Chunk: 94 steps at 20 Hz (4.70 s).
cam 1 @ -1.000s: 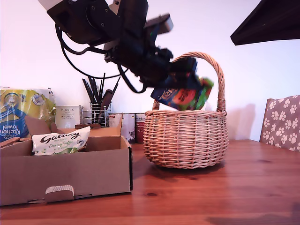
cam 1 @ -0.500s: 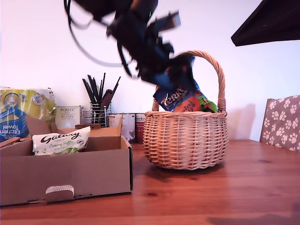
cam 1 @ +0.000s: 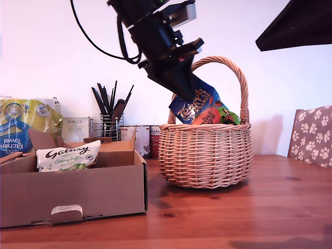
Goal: Move the bags of Easter eggs from the cardboard box on the left into the woven basket on the right side.
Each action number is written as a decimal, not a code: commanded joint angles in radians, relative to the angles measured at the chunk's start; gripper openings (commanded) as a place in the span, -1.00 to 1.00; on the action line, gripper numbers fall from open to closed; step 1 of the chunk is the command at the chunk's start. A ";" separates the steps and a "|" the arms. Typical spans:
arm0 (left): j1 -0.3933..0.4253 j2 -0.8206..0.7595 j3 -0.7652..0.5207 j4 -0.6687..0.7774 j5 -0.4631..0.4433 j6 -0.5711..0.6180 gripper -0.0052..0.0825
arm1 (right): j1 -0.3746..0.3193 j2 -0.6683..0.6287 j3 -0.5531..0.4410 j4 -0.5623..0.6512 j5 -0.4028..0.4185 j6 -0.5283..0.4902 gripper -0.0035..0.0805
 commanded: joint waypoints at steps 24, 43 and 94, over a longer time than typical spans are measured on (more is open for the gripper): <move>0.376 -0.604 -0.785 0.254 0.011 0.092 0.03 | 0.027 0.000 0.010 0.055 0.003 0.002 -0.95; 0.394 -0.100 -0.784 0.626 -0.040 0.331 0.78 | 0.028 0.000 0.010 0.045 0.003 -0.001 -0.95; 0.050 0.163 -0.242 0.874 0.299 -0.039 -0.51 | 0.028 0.000 0.010 0.032 0.023 -0.006 -0.95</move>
